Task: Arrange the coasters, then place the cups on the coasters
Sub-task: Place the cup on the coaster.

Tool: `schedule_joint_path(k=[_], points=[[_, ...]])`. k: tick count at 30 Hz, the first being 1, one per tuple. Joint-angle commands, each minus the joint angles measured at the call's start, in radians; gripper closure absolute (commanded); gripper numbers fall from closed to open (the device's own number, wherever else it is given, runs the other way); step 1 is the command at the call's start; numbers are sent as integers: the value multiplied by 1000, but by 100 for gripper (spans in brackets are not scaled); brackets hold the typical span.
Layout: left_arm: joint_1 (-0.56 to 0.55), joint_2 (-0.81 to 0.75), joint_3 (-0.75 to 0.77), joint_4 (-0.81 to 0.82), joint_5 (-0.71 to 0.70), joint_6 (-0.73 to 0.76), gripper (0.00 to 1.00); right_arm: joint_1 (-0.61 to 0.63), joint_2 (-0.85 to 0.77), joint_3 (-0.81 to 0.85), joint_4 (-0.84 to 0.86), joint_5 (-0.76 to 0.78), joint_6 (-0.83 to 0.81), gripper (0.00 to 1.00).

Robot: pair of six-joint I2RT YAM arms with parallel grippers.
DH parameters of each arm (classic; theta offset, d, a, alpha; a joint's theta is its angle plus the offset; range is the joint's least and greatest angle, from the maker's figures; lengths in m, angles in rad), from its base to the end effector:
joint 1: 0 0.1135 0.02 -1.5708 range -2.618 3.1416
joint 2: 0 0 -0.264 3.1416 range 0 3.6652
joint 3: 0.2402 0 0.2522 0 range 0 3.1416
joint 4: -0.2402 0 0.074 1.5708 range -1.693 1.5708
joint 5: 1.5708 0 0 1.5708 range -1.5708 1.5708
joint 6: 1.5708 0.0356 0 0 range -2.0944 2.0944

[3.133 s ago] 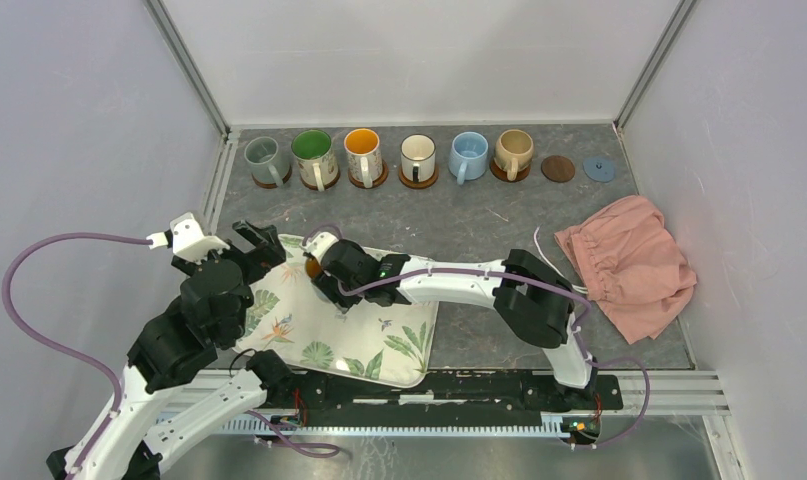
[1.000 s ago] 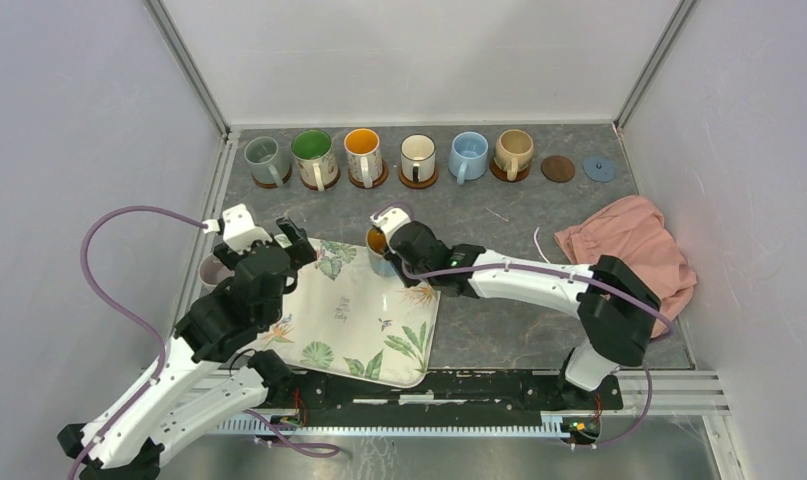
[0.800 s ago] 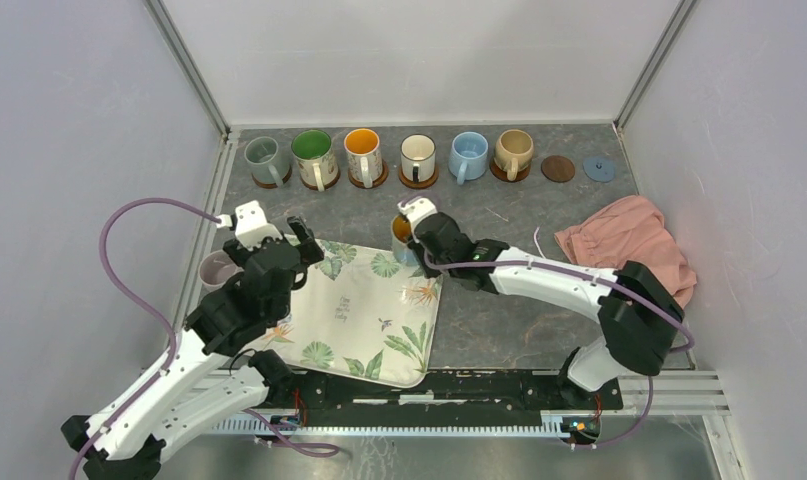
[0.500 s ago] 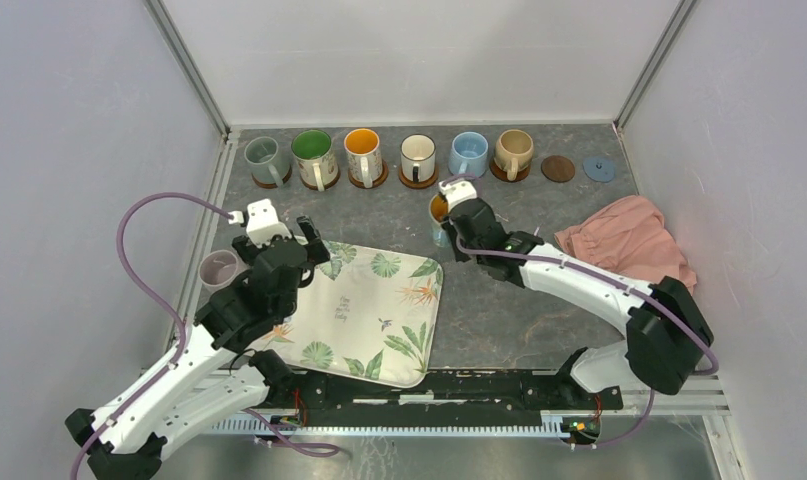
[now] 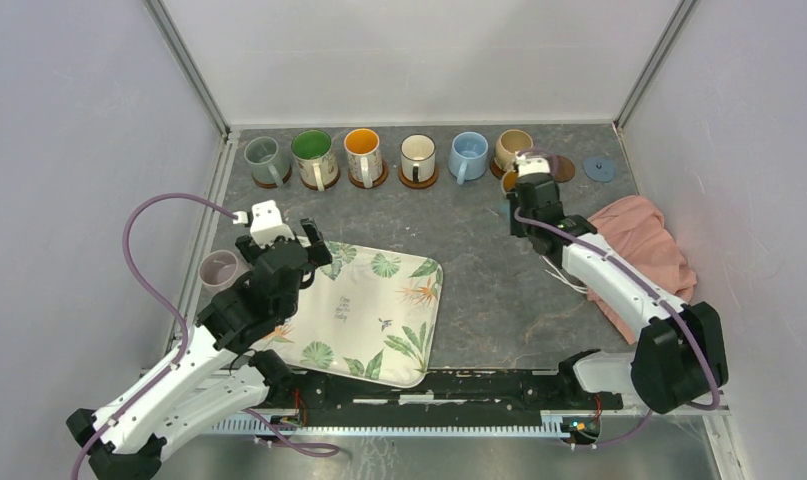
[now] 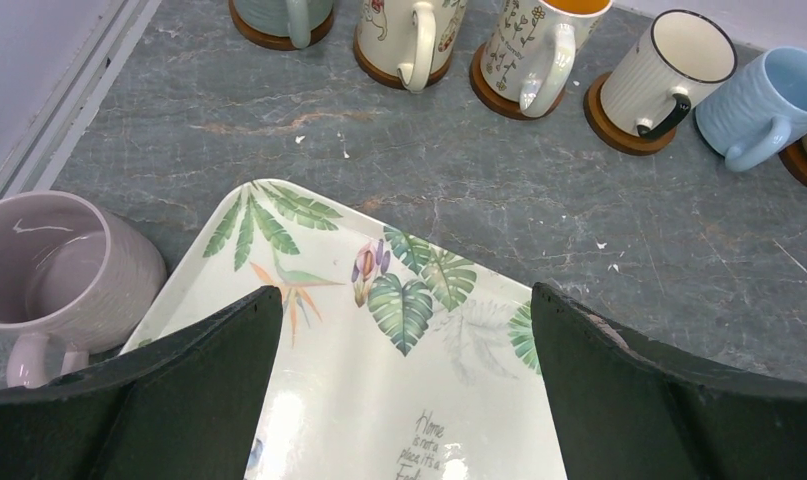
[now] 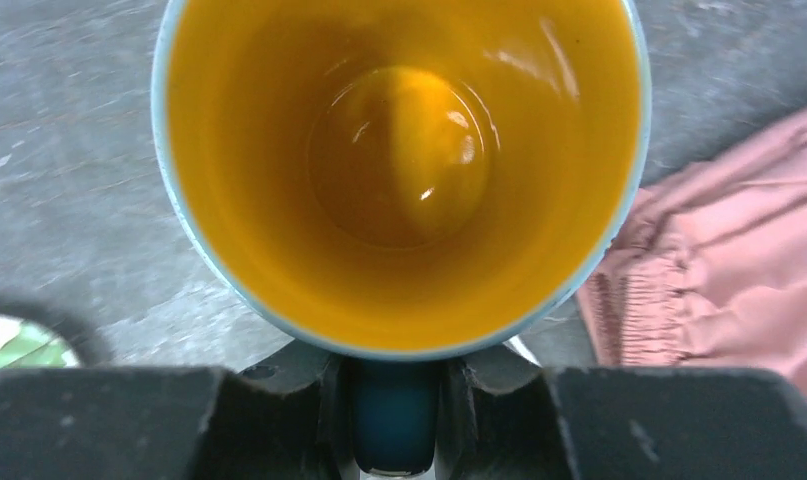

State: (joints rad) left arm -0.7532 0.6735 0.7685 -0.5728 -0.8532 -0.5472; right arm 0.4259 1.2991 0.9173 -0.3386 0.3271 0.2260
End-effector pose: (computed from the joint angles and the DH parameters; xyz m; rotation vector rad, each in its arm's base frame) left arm 0.1192 -0.0750 0.3163 -0.3117 1.8519 -0.0117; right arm 0.2595 0.1052 0.2612 -0.0569 2.2449 -0.0254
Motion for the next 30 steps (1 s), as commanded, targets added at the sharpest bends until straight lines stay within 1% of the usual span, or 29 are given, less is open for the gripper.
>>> schedule_joint_path(k=[1,5,12,20,24,27,30], points=[[-3,-11,-3,47,4,40,0,-117,-43,57,82,14,-38,100],[-3,-15,-6,52,5,44,0,-222,-11,95,93,-29,-51,100],[-3,-10,-9,51,6,41,0,-324,54,144,121,-62,-48,100],[-3,6,-7,57,0,44,0,-383,164,251,143,-73,-48,100],[-3,5,-9,56,-7,44,0,-420,241,333,146,-78,-53,100],[-3,4,-11,58,-10,44,0,-419,295,387,159,-80,-64,100],[-3,9,-12,60,-12,44,0,-465,358,460,147,-62,-76,100]])
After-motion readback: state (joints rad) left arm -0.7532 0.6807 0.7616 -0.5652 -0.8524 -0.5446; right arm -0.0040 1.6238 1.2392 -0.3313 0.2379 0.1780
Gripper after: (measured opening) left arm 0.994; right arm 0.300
